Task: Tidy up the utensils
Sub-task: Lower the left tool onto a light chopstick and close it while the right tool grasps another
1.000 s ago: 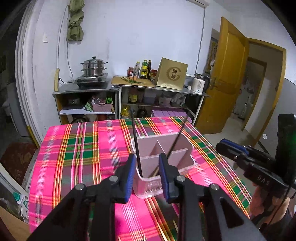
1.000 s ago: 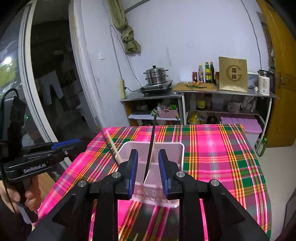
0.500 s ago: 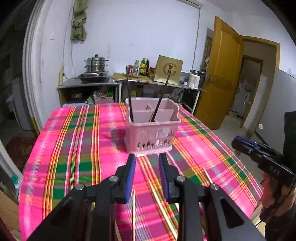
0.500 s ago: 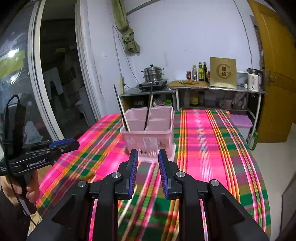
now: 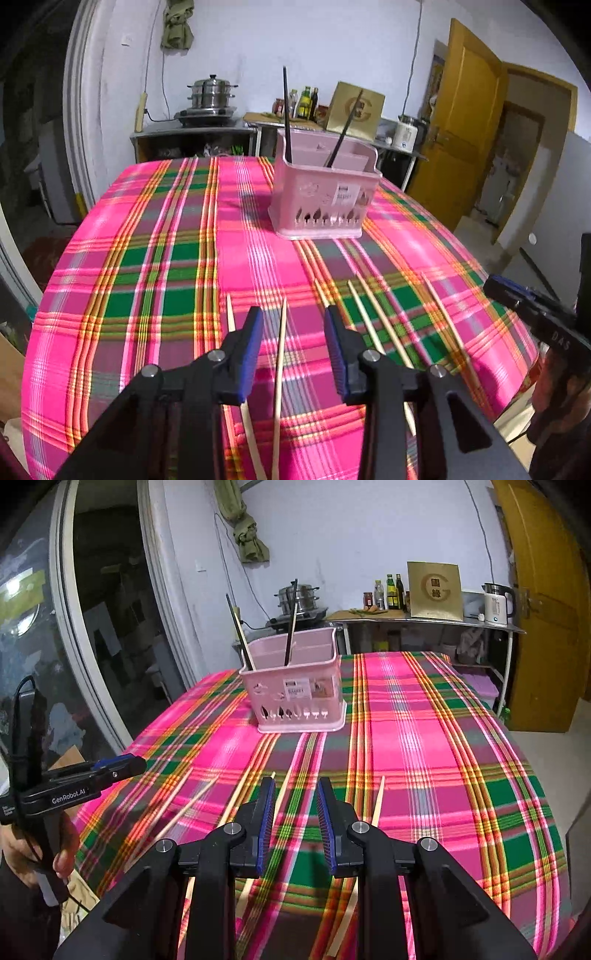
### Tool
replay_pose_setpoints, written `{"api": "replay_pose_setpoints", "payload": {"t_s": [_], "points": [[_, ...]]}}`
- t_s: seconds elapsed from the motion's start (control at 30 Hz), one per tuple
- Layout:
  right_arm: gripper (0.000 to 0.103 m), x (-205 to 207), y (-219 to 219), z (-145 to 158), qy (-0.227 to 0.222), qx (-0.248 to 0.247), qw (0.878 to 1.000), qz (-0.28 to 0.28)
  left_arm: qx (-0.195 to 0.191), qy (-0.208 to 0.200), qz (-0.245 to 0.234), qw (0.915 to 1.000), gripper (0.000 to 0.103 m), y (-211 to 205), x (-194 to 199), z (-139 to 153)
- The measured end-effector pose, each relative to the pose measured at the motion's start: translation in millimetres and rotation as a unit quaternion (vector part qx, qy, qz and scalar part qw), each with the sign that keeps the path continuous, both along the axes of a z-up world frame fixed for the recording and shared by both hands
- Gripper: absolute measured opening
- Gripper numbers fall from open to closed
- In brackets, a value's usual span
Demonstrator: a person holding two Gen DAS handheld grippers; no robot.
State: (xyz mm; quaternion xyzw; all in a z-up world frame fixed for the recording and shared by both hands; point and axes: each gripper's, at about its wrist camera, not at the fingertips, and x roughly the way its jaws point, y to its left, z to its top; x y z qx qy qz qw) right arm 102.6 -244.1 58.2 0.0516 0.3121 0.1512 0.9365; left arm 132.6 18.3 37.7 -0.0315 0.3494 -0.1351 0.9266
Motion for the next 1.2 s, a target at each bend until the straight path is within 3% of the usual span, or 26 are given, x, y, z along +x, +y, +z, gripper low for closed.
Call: {"api": "replay_pose_setpoints", "payload": {"t_s": [0.23, 0.5, 1.03, 1.2], "points": [[0.023, 7.2, -0.3, -7.1, 0.019, 0.010, 1.000, 0.001, 0.015, 0.012, -0.007, 0.9998, 0.036, -4.5, 3.3, -10.6], [0.023, 18.4, 15.5, -16.6, 0.033, -0.012, 0.999, 0.004, 0.032, 0.032, -0.017, 0.9988, 0.036, -10.5, 15.0, -24.9], [0.023, 89.4, 48.1, -59.4, 0.125, -0.043, 0.991, 0.020, 0.080, 0.116, -0.044, 0.9890, 0.035, -29.6, 75.8, -61.0], [0.023, 104.8, 51.5, -67.9, 0.140, -0.050, 0.989, 0.022, 0.086, 0.117, -0.048, 0.9882, 0.035, -33.1, 83.1, -61.8]]}}
